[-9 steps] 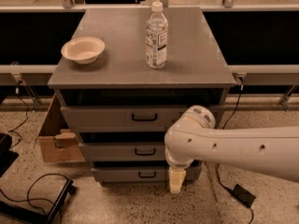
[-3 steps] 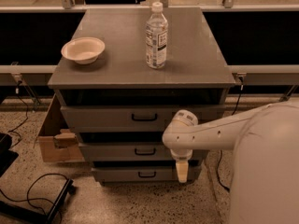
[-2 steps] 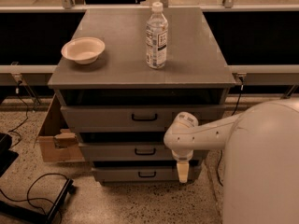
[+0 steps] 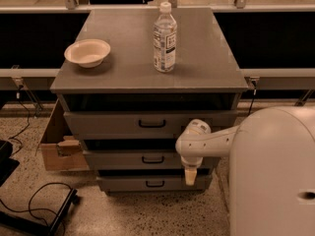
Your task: Open middle drawer
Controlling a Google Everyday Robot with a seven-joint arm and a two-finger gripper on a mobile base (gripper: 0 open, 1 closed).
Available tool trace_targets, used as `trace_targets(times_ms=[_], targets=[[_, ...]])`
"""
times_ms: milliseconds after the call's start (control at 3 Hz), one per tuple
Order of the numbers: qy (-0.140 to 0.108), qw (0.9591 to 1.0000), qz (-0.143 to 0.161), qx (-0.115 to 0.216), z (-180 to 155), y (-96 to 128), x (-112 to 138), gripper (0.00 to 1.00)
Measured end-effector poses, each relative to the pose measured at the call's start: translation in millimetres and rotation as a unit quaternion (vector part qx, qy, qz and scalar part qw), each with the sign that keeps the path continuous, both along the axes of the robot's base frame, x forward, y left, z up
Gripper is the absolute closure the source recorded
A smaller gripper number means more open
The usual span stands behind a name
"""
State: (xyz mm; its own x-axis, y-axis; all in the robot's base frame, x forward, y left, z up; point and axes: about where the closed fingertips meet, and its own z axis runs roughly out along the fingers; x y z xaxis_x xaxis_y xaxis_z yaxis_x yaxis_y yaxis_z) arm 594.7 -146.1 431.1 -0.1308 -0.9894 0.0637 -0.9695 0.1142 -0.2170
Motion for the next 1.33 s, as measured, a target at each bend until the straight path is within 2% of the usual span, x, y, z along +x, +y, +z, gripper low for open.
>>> trace_targets(times_ms=[333,1000,1333], targets=[[0.007,0.9995,-0.005,0.03,-16.8,8.3,3.1,0.49],[0.011,0.9993,-0.006,0.035,-16.6,8.1,-0.1,0.97],[0.011,0.9993,-0.006,0.035,-13.8,8.1,-0.1,1.0]])
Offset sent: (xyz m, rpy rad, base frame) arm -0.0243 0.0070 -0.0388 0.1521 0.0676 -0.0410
